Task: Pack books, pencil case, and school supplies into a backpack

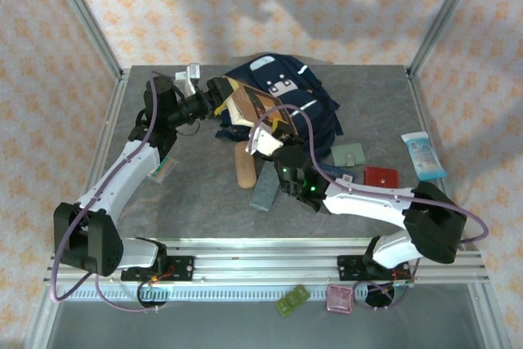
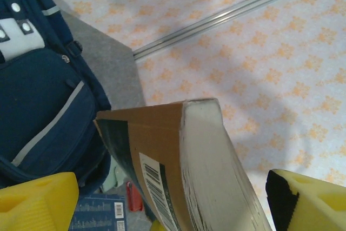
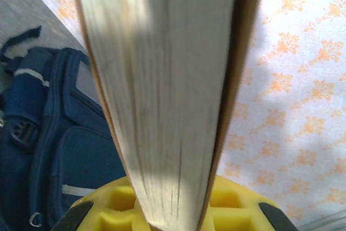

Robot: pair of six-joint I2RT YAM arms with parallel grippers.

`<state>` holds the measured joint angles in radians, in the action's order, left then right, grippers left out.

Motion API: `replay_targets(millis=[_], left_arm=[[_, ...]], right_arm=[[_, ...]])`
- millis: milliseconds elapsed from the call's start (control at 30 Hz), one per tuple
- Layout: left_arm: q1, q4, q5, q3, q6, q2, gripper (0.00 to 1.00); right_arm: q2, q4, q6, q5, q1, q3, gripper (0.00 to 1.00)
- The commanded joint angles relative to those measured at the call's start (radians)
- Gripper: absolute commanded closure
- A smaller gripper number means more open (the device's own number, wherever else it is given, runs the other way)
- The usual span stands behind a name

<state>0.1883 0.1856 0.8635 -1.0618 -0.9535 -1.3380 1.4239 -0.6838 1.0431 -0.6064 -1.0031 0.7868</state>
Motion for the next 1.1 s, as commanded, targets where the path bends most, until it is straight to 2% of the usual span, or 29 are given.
replay_targets(millis=[0, 67, 300, 367, 400, 433, 533, 567, 733, 833, 933, 1067], left_arm=[[0.007, -0.044, 0.024, -0.031, 0.033, -0.016, 0.17], [0.007, -0.054, 0.026, -0.035, 0.044, -0.02, 0.26], [0.006, -0.074, 0.05, -0.034, 0.071, -0.035, 0.83], [0.006, -0.073, 0.052, -0.031, 0.075, -0.039, 0.97], [0.006, -0.064, 0.053, -0.027, 0.069, -0.04, 1.0], [0.006, -0.042, 0.054, -0.02, 0.061, -0.037, 1.0], [0.006, 0.063, 0.023, 0.015, 0.018, -0.018, 1.0], [0.005, 0.091, -0.005, 0.025, 0.014, -0.008, 1.0], [0.005, 0.255, -0.126, 0.069, -0.001, 0.043, 1.0], [0.005, 0.361, -0.187, 0.106, -0.005, 0.069, 1.0], [0.006, 0.483, -0.229, 0.144, -0.031, 0.081, 1.0], [0.007, 0.683, -0.265, 0.202, -0.089, 0.086, 1.0]], right_arm=[[0.016, -0.216, 0.099, -0.07, -0.008, -0.006, 1.0], [0.024, -0.245, 0.122, -0.08, -0.009, -0.011, 1.0], [0.04, -0.322, 0.178, -0.107, -0.009, -0.026, 1.0], [0.038, -0.331, 0.176, -0.113, -0.007, -0.024, 1.0], [0.033, -0.319, 0.159, -0.113, -0.005, -0.018, 0.98], [0.028, -0.297, 0.133, -0.114, -0.004, -0.011, 0.95], [-0.013, -0.147, -0.036, -0.121, 0.013, 0.031, 0.58], [-0.035, -0.072, -0.106, -0.109, 0.02, 0.045, 0.52], [-0.156, 0.259, -0.485, -0.035, 0.059, 0.08, 0.45], [-0.238, 0.44, -0.786, 0.16, 0.113, 0.104, 0.36], [-0.307, 0.467, -1.028, 0.316, 0.164, 0.103, 0.24], [-0.296, 0.415, -1.323, 0.564, 0.241, 0.101, 0.21]])
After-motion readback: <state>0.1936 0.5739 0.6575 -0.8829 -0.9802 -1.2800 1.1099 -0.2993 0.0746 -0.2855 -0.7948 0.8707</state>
